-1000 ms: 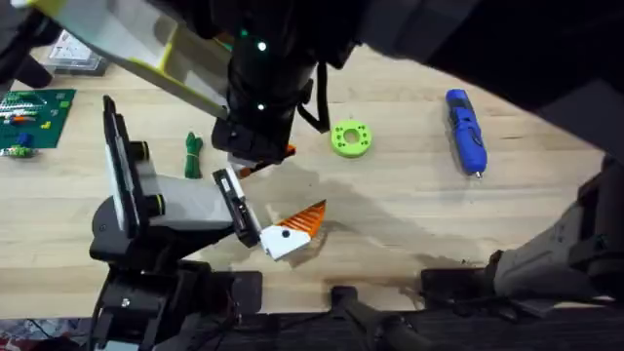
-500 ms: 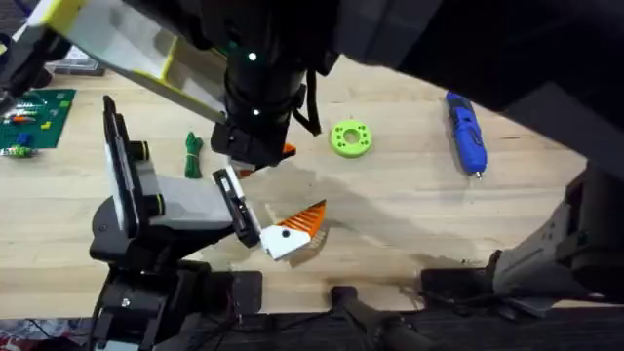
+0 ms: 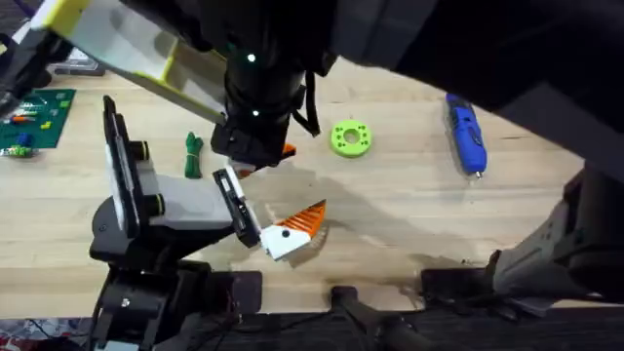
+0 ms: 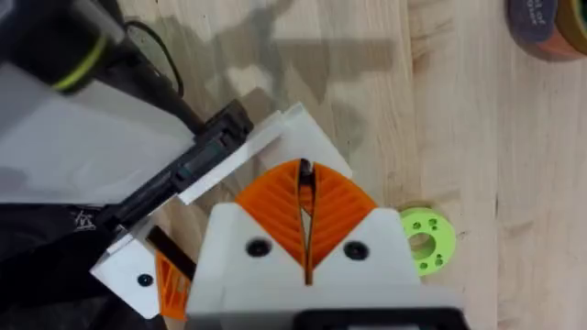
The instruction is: Pick up the gripper from the table and insert it into the empty holder that is missing its gripper. Then pick up a screw, insert it into the mounting hole, and use the screwdriver to tighten it. Finally, clean up the table by picking up the vegetable and placing it into the bucket.
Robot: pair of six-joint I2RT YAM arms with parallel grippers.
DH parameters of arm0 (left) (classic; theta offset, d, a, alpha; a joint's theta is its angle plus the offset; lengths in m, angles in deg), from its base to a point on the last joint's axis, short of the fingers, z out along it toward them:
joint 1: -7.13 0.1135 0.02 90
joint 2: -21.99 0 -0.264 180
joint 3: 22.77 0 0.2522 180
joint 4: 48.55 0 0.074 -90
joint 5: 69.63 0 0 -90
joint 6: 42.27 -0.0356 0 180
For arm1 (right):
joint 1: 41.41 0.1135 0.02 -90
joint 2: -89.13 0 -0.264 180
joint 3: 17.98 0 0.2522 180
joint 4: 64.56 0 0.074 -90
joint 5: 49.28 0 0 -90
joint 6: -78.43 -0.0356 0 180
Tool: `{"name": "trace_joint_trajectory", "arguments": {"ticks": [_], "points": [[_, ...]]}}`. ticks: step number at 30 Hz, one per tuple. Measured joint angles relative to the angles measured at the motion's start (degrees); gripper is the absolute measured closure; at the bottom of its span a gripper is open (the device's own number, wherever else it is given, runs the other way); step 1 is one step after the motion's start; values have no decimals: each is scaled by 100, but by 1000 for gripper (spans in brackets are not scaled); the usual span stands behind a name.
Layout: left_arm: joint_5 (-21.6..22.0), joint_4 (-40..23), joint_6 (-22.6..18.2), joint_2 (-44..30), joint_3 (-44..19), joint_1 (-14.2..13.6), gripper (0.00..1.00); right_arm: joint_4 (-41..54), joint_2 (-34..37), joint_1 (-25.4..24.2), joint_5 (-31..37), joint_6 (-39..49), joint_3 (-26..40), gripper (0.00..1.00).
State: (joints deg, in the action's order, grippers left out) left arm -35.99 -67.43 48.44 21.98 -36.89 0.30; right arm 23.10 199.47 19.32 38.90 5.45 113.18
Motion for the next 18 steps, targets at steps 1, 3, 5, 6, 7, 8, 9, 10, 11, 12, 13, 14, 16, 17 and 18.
{"name": "trace_joint_trajectory", "arguments": {"ticks": [1, 3, 5, 6, 7, 8, 9, 10, 11, 12, 13, 14, 16, 17, 18], "points": [[0, 0, 0, 0, 0, 0, 14, 2, 14, 0, 0, 2, 0, 995], [0, 0, 0, 0, 0, 0, 14, 3, 50, 0, -2, 2, 0, 995], [0, -2, 42, -3, 0, 0, 14, 1, 92, 0, -2, 4, 10, 995], [3, -2, 62, -4, 0, 0, 14, 1, 101, 0, -4, 3, 18, 995], [3, -2, 71, -4, 0, 0, 14, 4, 105, 0, -4, 4, 27, 995], [4, -2, 72, -4, 0, 0, 14, 3, 106, 0, -4, 4, 31, 995], [3, -2, 71, -3, 0, 0, 14, 4, 106, 0, -4, 12, 31, 995], [4, -2, 70, -4, 0, 0, 14, 5, 106, 0, -4, 17, 31, 995], [3, -2, 70, -4, 0, 0, 14, 6, 106, 0, -4, 17, 31, 995], [4, -2, 70, -4, 0, 0, 15, 6, 106, 0, -4, 17, 31, 995], [3, -2, 70, -4, 0, 0, 15, 5, 106, 0, -4, 17, 32, 995], [2, -2, 71, -4, 0, 0, 15, 5, 106, 0, -4, 17, 33, 995], [3, -1, 72, -4, 0, 0, 14, 5, 106, 0, -6, 17, 33, 995], [2, -2, 72, -4, 0, 0, 14, 5, 106, 0, -7, 17, 33, 995], [4, -2, 72, -4, 0, 0, 15, 5, 106, 0, -7, 17, 33, 995]]}}
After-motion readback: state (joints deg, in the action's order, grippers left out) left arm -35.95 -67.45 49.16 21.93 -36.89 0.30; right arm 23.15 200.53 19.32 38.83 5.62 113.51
